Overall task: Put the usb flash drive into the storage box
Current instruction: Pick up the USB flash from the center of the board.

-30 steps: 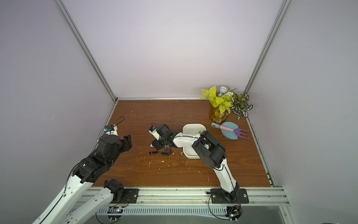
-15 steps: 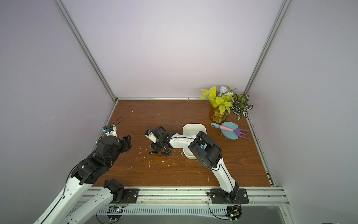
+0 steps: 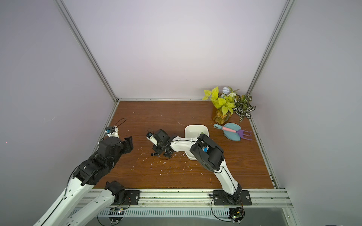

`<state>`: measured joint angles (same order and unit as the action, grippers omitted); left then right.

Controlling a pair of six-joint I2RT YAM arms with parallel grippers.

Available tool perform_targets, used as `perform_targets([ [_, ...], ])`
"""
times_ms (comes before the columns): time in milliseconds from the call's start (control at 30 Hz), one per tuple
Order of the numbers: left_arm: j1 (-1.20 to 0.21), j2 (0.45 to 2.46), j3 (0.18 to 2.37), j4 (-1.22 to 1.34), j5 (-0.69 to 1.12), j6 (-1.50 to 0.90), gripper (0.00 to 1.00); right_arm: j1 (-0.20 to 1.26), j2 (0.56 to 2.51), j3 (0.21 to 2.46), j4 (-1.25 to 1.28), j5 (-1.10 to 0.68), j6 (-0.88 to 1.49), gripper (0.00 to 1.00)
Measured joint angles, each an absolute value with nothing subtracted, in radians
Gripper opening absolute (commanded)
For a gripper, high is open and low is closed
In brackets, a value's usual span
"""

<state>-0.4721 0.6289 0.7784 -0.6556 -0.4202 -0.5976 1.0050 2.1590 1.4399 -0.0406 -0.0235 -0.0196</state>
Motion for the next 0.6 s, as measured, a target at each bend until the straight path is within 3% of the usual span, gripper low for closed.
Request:
perform_targets([
  [400,-0.479,0.633,0.778,-0.655,-0.420,-0.598,0.67,1.010,2.081,1.380,-0.061,-0.022,0.017,0.08],
  [600,-0.479,0.633,0.778,-0.655,-0.420,-0.598,0.67,1.007,1.941,1.379,-0.077,-0.004,0.032,0.07],
])
